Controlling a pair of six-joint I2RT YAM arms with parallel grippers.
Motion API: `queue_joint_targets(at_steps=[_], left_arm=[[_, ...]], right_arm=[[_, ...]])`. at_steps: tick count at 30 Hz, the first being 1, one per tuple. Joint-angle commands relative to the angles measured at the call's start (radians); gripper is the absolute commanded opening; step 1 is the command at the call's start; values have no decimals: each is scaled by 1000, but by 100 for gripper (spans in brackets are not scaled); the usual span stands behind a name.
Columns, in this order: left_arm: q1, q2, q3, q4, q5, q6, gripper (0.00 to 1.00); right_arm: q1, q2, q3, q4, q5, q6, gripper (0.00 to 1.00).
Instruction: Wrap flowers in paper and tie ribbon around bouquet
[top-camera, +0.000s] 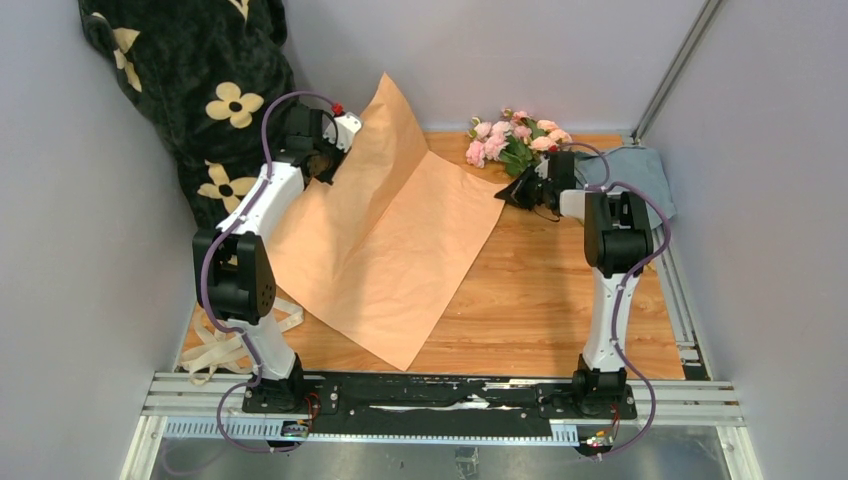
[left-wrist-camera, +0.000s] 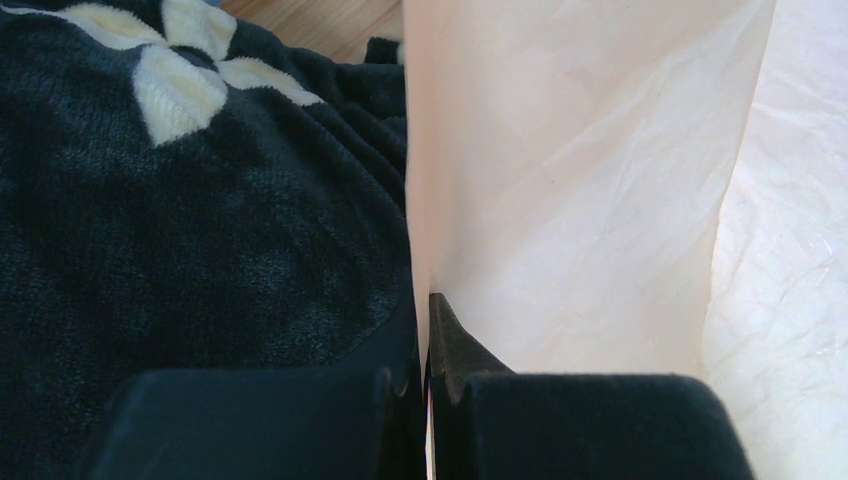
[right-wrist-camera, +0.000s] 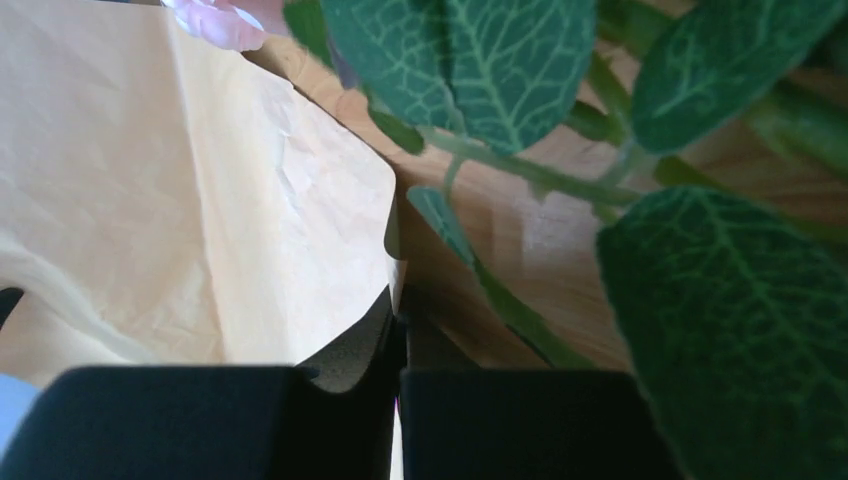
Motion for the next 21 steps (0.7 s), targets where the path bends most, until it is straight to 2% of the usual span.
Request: queue_joint_targets(at_steps=[1, 4, 9, 13, 17, 21], left_arm=[[5, -6, -2, -11, -45, -2, 0], [7, -31, 4, -47, -74, -6, 0], [7, -88, -32, -67, -105, -13, 0], [6, -89, -40, -75, -18, -39, 0], [-13, -18, 18, -94, 138, -66, 0], [-43, 115, 154, -118, 91, -100, 0]], right_arm=[[11, 10, 10, -10, -3, -17, 0], [24, -92, -10, -56, -4, -111, 0], [22, -394, -99, -220, 101, -313, 0], [-11, -590, -195, -325, 191, -398, 0], [-101, -700, -281, -395, 218, -407, 0], [-140, -744, -316, -454, 273, -422, 0]])
